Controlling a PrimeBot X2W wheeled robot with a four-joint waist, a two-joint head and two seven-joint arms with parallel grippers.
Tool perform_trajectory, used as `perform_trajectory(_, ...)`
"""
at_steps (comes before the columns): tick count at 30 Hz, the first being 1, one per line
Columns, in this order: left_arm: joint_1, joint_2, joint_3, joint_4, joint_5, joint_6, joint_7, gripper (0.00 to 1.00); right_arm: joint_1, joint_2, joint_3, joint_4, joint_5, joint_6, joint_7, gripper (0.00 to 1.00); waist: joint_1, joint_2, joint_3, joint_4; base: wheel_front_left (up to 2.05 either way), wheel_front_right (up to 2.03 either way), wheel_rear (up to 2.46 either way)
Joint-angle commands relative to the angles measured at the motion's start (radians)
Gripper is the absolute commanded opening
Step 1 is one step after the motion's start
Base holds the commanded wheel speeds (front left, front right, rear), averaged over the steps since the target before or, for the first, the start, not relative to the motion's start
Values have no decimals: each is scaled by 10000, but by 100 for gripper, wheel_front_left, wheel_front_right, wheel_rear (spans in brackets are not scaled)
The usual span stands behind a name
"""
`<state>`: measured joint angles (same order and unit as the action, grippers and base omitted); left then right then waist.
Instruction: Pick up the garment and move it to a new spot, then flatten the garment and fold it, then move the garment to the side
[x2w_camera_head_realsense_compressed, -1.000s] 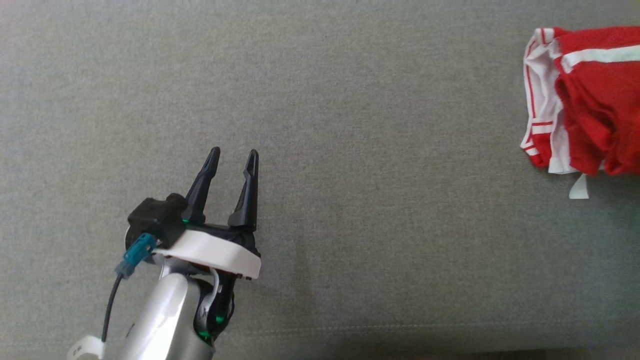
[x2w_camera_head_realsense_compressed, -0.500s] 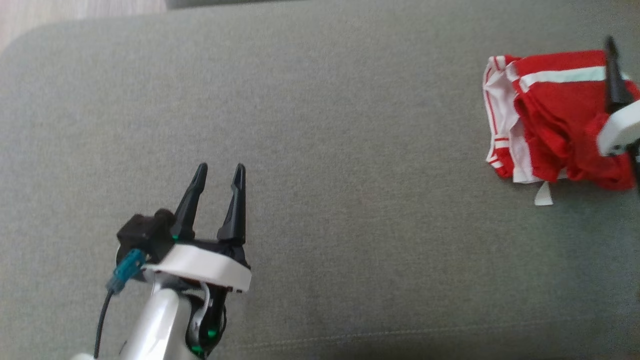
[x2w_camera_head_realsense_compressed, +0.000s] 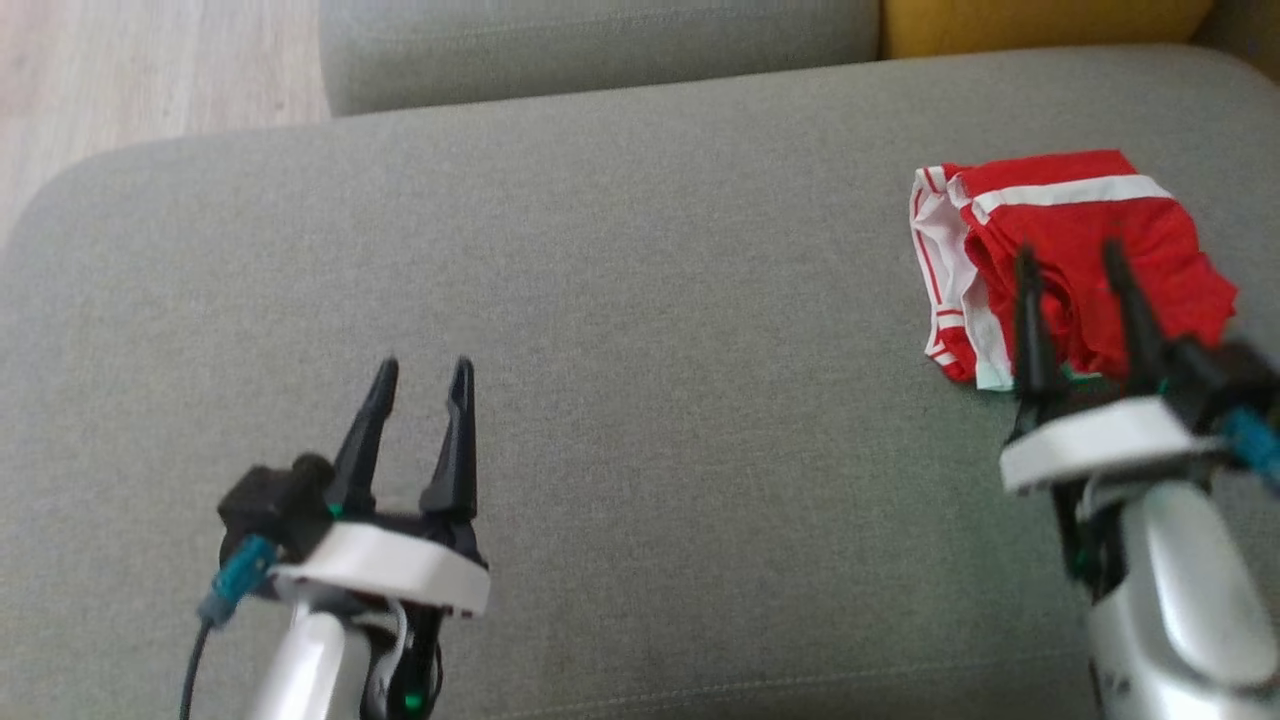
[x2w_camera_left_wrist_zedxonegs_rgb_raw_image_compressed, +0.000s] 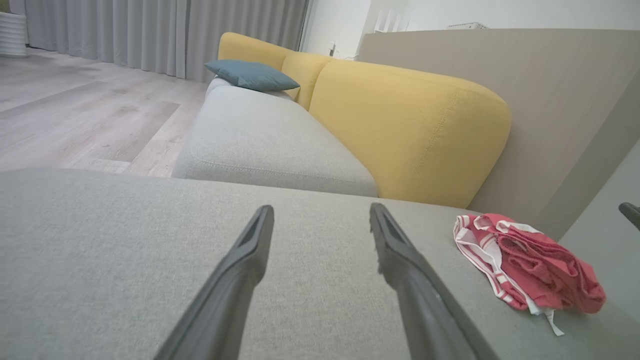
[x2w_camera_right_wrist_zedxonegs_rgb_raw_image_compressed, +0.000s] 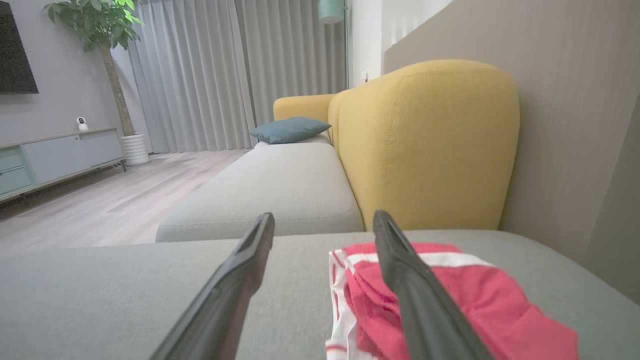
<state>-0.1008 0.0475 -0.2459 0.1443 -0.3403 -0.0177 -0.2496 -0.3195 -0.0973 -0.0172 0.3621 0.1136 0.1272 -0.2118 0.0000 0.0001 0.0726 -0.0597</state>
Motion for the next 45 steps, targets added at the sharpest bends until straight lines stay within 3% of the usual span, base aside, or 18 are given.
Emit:
perform_trajectory(1, -87, 27, 364, -356, 115, 24, -122, 100, 104, 126, 228, -529, -21, 35, -138, 100, 0, -1, -119, -6, 0, 0, 0)
perform_trajectory(14, 796, 27, 354, -359, 341, 180, -122, 100, 2087, 467, 518, -1160, 563, 35, -438, 100, 0, -1, -721, 62, 0, 0, 0)
perform_trajectory(30, 970, 27, 511, -937, 1018, 591, -122, 100, 2167, 470, 620, -1221, 683, 35, -496, 100, 0, -1, -706, 126, 0, 0, 0)
perform_trajectory(45, 1162, 27, 879, -1032, 798, 722, -122, 100, 2245, 470, 686, -1348, 751, 35, -499, 100, 0, -1, -727, 134, 0, 0, 0)
